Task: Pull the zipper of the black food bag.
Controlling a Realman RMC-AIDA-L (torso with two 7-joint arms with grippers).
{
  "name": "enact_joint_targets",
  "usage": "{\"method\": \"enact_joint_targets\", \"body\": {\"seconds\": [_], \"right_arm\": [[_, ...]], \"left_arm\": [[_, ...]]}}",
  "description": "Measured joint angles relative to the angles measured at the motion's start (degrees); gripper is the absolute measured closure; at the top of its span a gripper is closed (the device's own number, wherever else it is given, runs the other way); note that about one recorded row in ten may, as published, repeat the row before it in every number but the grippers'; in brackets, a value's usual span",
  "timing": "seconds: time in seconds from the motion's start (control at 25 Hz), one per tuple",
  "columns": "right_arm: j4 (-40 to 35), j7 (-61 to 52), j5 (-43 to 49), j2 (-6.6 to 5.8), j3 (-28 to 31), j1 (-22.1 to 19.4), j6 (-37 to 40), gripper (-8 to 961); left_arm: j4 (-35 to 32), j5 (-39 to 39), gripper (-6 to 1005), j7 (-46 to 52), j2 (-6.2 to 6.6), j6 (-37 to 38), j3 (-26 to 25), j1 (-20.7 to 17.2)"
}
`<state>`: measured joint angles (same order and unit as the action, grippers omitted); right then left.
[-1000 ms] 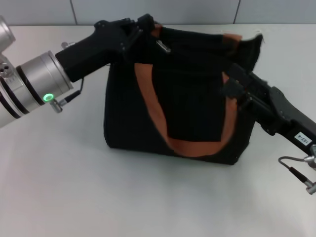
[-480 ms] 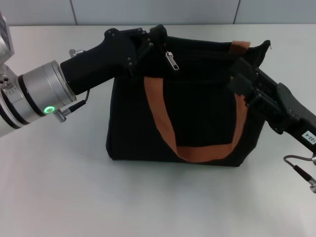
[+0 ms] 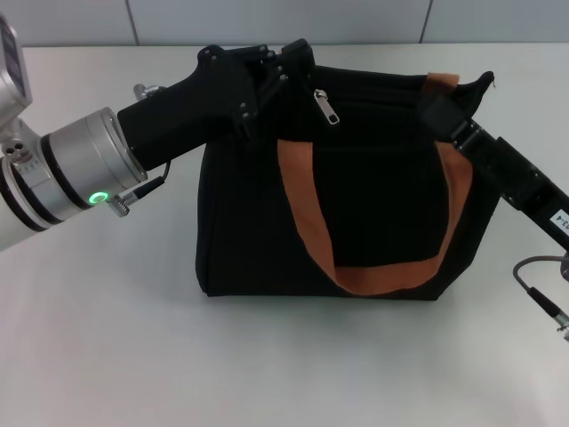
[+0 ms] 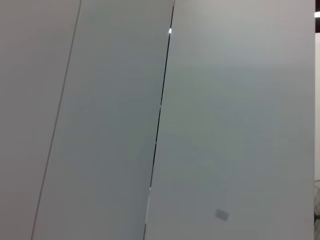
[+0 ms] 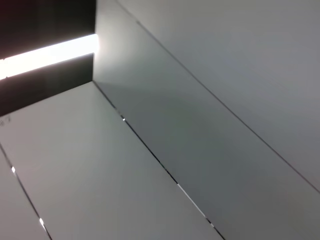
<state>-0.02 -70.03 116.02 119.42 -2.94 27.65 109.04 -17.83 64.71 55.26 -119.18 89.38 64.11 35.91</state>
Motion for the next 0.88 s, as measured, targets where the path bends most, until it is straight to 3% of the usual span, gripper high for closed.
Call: {"method": "enact_joint_targets", "body": {"seconds": [0.16,0.44,0.88], "right_arm": [[2.3,-4.4,0.0,0.13,0.9,0.0,-1.2,438],[4.4,-5.7,0.0,0.19,1.9,0.1,-3.5,572],[4.7,-7.2,0.6,0.26,1.5,3.7,-9.4,684]], "left_arm": [[0.0,-0.1,974,0.0,0.00,0.1,0.3,0.7],[0.0,-0.1,974,-0.1,0.00,0.1,0.6,1.7],[0.0,-0.2,974,-0.2,0.01,0.1,1.5,3.3]]}}
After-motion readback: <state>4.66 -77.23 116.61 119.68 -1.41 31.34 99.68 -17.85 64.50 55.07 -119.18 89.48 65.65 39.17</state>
